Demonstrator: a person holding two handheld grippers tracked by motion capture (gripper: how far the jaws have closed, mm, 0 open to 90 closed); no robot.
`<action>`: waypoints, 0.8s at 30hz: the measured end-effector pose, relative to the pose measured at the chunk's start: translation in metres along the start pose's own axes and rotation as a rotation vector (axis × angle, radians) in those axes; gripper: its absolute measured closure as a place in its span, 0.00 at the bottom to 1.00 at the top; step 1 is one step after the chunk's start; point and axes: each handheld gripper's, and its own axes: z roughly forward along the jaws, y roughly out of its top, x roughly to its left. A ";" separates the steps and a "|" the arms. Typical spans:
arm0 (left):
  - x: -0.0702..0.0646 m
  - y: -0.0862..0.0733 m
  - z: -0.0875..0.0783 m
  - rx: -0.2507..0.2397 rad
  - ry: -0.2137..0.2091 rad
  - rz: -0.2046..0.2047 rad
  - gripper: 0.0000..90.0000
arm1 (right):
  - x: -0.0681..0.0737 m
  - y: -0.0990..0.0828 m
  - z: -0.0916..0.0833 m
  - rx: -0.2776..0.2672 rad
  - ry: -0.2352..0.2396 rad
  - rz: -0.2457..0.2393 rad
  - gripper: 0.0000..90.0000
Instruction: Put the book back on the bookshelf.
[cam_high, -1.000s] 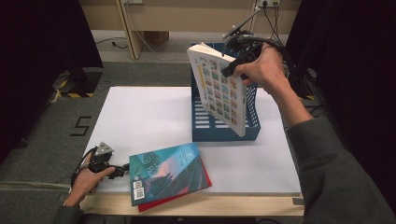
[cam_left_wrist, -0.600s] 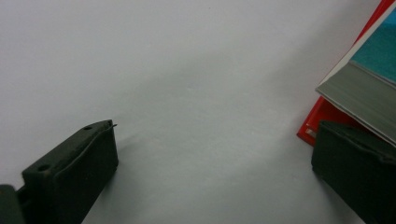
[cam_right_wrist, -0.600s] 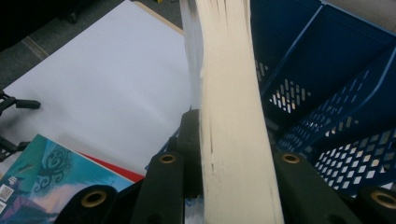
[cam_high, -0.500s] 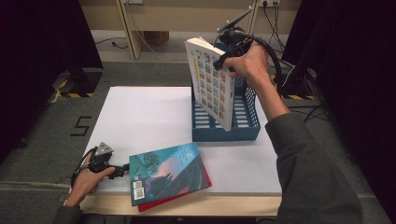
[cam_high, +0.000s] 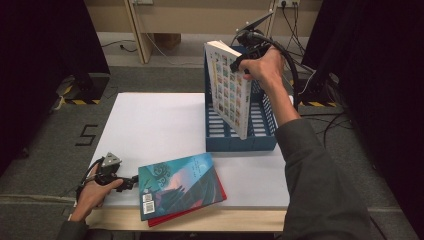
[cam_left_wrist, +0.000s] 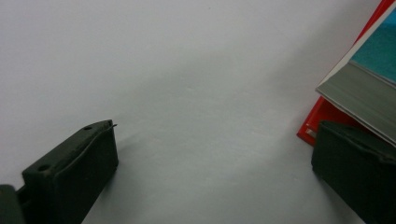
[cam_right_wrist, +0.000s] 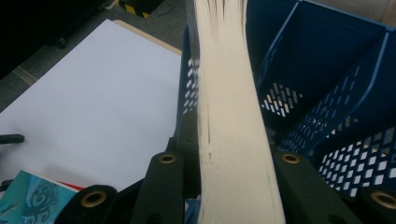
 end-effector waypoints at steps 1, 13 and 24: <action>0.000 0.000 0.000 0.000 0.000 0.000 0.00 | 0.000 0.001 0.001 -0.001 -0.001 0.005 0.82; 0.000 0.000 0.000 -0.003 0.000 0.000 0.00 | 0.013 0.023 0.022 -0.016 -0.020 0.046 0.82; 0.000 0.000 0.000 -0.003 0.000 0.001 0.00 | 0.026 0.032 0.047 -0.032 -0.047 0.085 0.82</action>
